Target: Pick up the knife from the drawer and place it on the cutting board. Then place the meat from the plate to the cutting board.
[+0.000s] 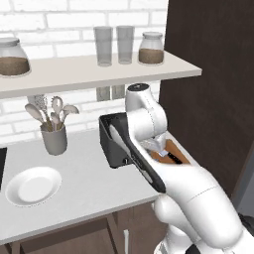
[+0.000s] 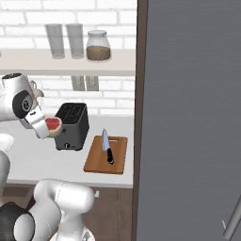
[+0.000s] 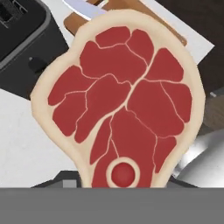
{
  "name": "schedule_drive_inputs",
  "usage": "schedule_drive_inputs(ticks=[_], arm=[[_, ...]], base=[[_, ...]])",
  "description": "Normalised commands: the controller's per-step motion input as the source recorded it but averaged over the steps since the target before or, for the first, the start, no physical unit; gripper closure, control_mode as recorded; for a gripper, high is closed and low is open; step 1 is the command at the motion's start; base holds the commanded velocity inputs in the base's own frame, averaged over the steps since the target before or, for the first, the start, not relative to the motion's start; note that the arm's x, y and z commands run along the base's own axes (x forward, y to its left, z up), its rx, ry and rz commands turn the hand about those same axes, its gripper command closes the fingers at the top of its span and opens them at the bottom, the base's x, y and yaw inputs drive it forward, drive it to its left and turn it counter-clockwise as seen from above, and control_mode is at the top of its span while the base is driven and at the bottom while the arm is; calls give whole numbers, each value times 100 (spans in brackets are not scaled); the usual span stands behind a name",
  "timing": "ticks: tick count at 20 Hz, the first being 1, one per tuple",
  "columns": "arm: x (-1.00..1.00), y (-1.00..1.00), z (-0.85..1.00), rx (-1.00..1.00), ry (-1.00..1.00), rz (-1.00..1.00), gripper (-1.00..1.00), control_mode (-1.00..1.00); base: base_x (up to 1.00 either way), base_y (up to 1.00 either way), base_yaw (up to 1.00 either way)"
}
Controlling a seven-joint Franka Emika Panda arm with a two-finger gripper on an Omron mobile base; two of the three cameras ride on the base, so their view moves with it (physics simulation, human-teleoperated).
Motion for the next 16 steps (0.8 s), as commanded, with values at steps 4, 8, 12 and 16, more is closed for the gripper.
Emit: schedule_drive_inputs(ticks=[4,8,12,16], arm=[[3,-100,-9,1,20,0,100,-100],[1,-99,-30,1,21,13,100,-100],[1,-81,-47,0,14,35,100,-100],[0,-29,-40,0,5,36,100,-100]], base=[[0,0,0],[0,0,0],[0,0,0],[0,0,0]])
